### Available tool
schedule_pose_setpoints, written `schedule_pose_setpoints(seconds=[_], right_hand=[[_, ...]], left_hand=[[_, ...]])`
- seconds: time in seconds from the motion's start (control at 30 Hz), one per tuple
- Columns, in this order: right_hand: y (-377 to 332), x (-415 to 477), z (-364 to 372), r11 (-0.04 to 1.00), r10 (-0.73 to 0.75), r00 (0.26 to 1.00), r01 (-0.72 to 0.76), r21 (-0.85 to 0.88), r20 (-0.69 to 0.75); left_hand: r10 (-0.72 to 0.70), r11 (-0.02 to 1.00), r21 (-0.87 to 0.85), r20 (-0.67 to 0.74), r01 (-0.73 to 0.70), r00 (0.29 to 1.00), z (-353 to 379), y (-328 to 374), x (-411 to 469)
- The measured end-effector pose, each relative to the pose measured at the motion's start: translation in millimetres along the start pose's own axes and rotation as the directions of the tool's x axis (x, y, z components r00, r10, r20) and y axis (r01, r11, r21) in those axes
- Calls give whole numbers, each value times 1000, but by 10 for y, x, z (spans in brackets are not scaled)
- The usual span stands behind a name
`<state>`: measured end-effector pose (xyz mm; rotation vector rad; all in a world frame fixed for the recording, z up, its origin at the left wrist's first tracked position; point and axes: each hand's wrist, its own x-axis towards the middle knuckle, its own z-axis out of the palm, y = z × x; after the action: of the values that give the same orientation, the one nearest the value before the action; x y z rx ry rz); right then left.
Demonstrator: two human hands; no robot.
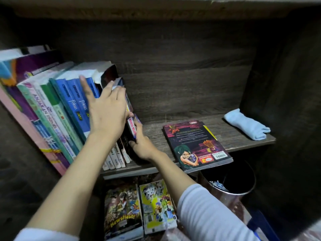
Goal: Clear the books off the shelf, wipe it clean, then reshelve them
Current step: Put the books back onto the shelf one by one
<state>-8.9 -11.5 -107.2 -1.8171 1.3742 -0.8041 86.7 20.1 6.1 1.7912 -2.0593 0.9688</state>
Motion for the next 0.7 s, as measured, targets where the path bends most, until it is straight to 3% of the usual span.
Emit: schedule_pose_setpoints(seconds=[0.27,0.4,0.57,0.7], right_hand=[[40,128,-69,1000,0,998,0,10,66],[130,79,-80,1000,-7,990,6,6,142],[275,-290,-247,995,-11,983,28,94,-183],[475,-619,-606,1000,24,892,-18,17,-451]], left_hand=[[-54,982,185,37,46,998,73,86,102],[-68,987,148,27,63,997,87,96,71],[-132,980,167,133,109,982,10,254,-111],[-158,985,-46,143,165,977,-121,575,-230]])
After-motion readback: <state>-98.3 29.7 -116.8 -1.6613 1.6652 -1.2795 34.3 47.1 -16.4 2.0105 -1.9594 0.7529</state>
